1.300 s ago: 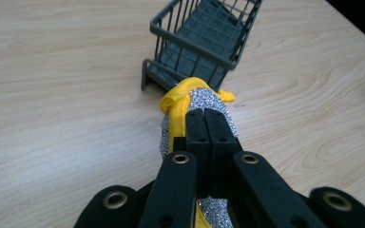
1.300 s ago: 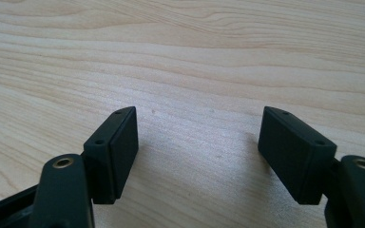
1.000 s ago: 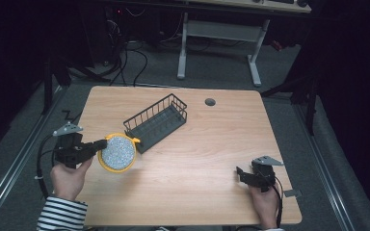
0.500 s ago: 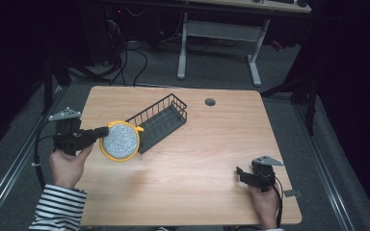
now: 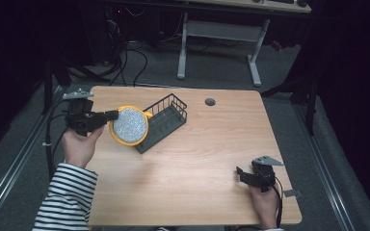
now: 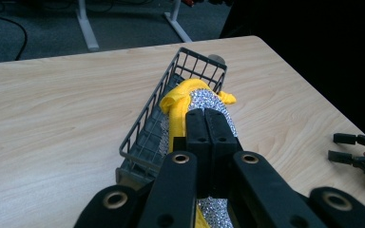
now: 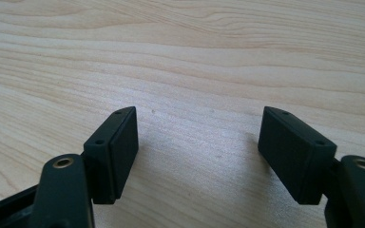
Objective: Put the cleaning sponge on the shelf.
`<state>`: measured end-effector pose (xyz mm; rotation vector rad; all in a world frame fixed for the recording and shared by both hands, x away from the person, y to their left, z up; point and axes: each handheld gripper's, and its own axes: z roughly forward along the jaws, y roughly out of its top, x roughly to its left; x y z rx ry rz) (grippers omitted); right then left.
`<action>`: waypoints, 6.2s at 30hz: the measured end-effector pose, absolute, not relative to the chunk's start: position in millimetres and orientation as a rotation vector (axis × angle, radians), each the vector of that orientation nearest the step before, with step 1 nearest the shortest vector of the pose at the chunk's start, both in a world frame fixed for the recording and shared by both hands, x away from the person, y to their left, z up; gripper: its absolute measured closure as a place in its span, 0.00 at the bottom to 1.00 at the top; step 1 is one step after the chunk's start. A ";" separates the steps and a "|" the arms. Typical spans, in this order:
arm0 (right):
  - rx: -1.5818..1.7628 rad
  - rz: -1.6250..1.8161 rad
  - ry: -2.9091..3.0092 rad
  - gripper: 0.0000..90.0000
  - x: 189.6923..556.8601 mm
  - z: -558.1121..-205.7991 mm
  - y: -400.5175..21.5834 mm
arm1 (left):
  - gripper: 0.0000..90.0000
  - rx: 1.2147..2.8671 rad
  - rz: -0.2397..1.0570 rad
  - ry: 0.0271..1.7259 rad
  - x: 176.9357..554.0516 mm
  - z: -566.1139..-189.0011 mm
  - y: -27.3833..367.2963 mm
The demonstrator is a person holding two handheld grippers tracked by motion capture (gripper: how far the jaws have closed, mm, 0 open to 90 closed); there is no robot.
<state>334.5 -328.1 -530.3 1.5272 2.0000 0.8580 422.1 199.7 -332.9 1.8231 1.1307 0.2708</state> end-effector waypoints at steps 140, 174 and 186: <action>1.517 0.846 2.005 0.33 334.3 -530.4 -327.0 | 0.43 1.779 0.434 1.331 383.3 -417.4 250.0; 1.513 0.846 2.006 0.33 334.2 -530.5 -326.9 | 0.42 1.832 0.371 1.422 364.8 -473.4 248.0; 1.513 0.846 2.006 0.33 334.2 -530.5 -326.9 | 0.42 1.837 0.349 1.441 362.0 -490.4 242.5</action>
